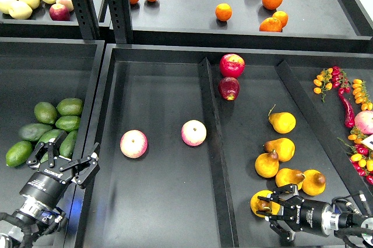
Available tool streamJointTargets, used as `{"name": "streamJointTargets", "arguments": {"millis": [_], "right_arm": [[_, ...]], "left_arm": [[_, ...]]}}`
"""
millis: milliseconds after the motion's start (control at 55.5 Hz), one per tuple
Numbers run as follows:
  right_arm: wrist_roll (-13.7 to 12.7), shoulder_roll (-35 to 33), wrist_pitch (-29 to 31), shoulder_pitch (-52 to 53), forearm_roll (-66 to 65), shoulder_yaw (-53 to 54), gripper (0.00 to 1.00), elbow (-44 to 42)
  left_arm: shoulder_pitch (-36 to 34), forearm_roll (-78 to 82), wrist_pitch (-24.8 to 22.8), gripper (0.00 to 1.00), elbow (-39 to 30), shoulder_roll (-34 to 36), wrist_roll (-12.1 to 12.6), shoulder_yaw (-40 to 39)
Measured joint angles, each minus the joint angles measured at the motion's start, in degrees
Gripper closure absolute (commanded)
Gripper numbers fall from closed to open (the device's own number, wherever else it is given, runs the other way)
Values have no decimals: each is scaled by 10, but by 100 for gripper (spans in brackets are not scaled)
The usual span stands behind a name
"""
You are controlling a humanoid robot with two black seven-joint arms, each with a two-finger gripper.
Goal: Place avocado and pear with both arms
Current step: 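Carry the pear into the pear bin and lower it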
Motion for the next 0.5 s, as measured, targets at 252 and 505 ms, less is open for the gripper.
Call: {"name": "streamJointTargets", "arguments": {"millis": [252,505], "right_arm": [[0,2,0,0,-16,1,36,-3],[0,1,0,0,-18,8,15,3]], "left_arm": [[0,0,0,1,0,0,0,0],[0,1,0,1,0,0,0,1]]}}
